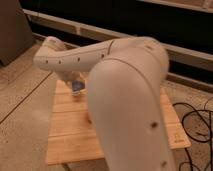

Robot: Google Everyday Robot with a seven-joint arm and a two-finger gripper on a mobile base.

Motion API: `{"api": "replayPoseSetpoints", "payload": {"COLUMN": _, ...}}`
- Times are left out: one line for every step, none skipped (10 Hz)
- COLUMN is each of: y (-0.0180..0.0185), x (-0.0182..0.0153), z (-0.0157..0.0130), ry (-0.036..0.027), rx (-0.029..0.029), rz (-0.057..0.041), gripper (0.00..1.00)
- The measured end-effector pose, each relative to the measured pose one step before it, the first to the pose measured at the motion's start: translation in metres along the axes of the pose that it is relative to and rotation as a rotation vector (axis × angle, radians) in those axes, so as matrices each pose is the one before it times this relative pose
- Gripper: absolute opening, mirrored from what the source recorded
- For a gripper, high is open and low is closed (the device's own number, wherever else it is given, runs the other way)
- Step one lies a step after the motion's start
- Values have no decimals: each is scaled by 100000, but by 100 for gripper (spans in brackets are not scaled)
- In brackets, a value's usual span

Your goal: Place the white sponge in the ceramic bowl

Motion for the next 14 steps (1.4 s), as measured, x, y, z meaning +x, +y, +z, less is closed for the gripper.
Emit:
{"api": "replayPoseSetpoints", "payload": {"y": -1856, "x": 683, "z": -1140, "ry": -2508, "rx": 2028, "rz": 4493, "gripper": 0}}
{"api": "replayPoseSetpoints", "payload": {"y": -672, "x": 368, "z": -666, "ry": -1544, "rx": 482, "rz": 1978, "gripper": 0}}
{"api": "replayPoseSetpoints", "payload": {"y": -242, "x": 155, "z": -393, "ry": -941, "rx": 63, "rz": 916, "gripper": 0}}
{"api": "replayPoseSetpoints", "payload": {"y": -15, "x": 1, "z": -110, "ry": -303, "rx": -69, "rz": 212, "gripper": 0}}
{"api": "replayPoseSetpoints", "payload": {"y": 401, "x": -61, "z": 71, "ry": 257, "rx": -625, "rz": -149, "gripper": 0}}
{"api": "replayPoseSetpoints", "payload": {"y": 708, "x": -185, "z": 165, "ry": 484, "rx": -3374, "rz": 1445, "gripper": 0}}
{"api": "replayPoseSetpoints", "payload": {"y": 15, "x": -26, "z": 366, "ry": 1053, "rx": -2628, "rz": 2345, "gripper": 0}}
{"api": "replayPoseSetpoints", "payload": {"y": -799, "x": 202, "z": 1079, "ry": 2901, "rx": -5932, "rz": 7533, "gripper": 0}}
{"api": "replayPoseSetpoints", "payload": {"y": -2501, "x": 619, "z": 1406, "ry": 3893, "rx": -4899, "rz": 10643, "gripper": 0}}
{"api": "replayPoseSetpoints", "payload": {"y": -2081, "x": 187, "z": 735, "ry": 2081, "rx": -2629, "rz": 6920, "gripper": 0}}
{"api": "replayPoseSetpoints", "payload": {"y": -2522, "x": 121, "z": 793, "ry": 2174, "rx": -2321, "rz": 7373, "gripper": 0}}
{"api": "replayPoseSetpoints", "payload": {"y": -2848, "x": 117, "z": 941, "ry": 2687, "rx": -1825, "rz": 6897, "gripper": 0}}
{"api": "replayPoseSetpoints", "payload": {"y": -1650, "x": -11, "z": 764, "ry": 1918, "rx": 90, "rz": 2534, "gripper": 0}}
{"api": "replayPoseSetpoints", "payload": {"y": -1591, "x": 6, "z": 1162, "ry": 2704, "rx": 330, "rz": 1797, "gripper": 0}}
